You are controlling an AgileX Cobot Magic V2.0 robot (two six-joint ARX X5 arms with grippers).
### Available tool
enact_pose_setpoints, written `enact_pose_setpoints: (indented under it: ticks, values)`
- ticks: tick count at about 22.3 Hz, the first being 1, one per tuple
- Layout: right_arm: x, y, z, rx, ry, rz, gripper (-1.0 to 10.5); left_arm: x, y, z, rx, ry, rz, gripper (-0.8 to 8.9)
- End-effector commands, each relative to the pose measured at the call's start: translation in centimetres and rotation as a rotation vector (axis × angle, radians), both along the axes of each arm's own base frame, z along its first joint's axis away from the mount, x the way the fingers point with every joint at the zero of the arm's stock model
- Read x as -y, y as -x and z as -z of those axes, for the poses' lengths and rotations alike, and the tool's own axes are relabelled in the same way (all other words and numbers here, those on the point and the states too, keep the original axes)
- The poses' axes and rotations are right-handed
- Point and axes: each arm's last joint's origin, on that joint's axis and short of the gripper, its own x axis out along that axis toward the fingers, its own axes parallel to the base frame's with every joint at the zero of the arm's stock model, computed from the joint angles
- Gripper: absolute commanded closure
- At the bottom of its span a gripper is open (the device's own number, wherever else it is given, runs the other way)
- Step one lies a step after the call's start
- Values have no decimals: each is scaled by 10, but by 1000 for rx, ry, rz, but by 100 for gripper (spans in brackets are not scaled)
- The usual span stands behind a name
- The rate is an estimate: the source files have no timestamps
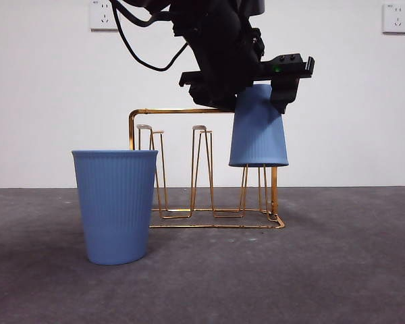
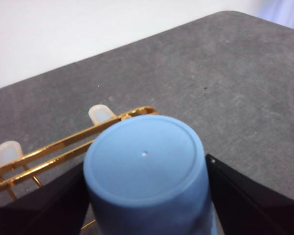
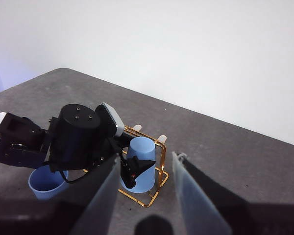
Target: Pick up cup 1,put cup 1 in the cup rack,pick up cup 2,put cup 2 in the cup rack
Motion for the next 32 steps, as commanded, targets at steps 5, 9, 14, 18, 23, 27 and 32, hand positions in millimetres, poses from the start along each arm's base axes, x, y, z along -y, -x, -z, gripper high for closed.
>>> enact_pose_setpoints:
  ticks: [5, 9, 14, 18, 23, 27, 32]
  values:
    - [0, 0, 1, 3, 2, 0, 757, 5, -4, 19, -40, -2, -15, 819]
    - [0, 0, 1, 3, 2, -1, 757, 6, -6, 27, -69, -1, -48, 820]
    - [0, 0, 1, 4, 3, -1, 757, 7, -7, 37, -102, -9, -59, 820]
    - [0, 0, 1, 4, 3, -1, 757, 7, -7, 45, -142, -26, -71, 820]
    - [0, 0, 1, 4, 5, -2, 757, 6, -6, 49, -170, -36, -69, 818]
    - [0, 0, 1, 4, 5, -1, 757, 5, -5, 52, -193, -57, -63, 678]
    - [0, 0, 1, 5, 5, -1, 758, 6, -3, 53, -240, -61, -5, 429]
